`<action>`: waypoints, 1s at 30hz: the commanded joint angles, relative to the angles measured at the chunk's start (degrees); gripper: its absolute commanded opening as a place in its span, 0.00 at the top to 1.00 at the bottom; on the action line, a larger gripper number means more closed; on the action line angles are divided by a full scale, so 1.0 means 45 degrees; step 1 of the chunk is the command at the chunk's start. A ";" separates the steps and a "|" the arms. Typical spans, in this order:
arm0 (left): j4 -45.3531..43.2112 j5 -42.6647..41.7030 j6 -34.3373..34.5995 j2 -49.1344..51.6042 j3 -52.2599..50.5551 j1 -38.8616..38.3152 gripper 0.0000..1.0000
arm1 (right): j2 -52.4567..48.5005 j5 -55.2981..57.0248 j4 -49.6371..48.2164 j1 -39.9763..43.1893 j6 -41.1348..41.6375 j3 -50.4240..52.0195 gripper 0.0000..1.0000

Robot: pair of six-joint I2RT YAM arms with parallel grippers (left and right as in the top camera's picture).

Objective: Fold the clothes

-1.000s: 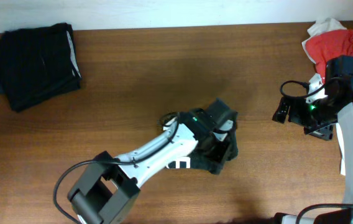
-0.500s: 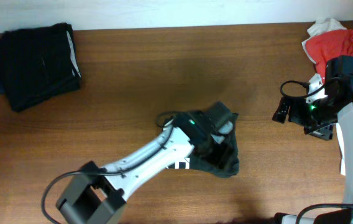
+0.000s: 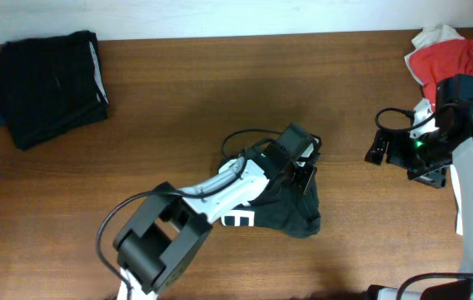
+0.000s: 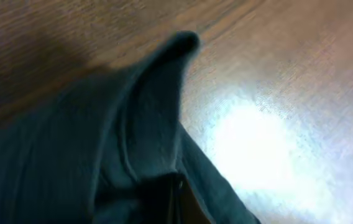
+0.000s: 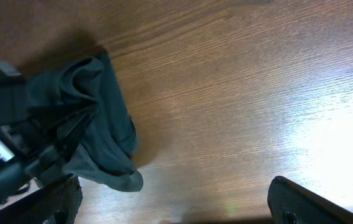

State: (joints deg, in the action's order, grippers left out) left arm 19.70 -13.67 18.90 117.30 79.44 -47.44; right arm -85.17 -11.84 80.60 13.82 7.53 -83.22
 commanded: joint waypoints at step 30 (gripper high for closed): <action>0.5746 -0.7009 -0.4337 -0.1919 -0.3269 0.6528 0.02 | 0.0180 0.0112 -0.0015 -0.0058 0.0053 -0.0131 0.01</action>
State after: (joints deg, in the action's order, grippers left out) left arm 49.60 -37.63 0.05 109.08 68.05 -15.31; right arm -85.10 -11.84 80.53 13.82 7.53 -83.22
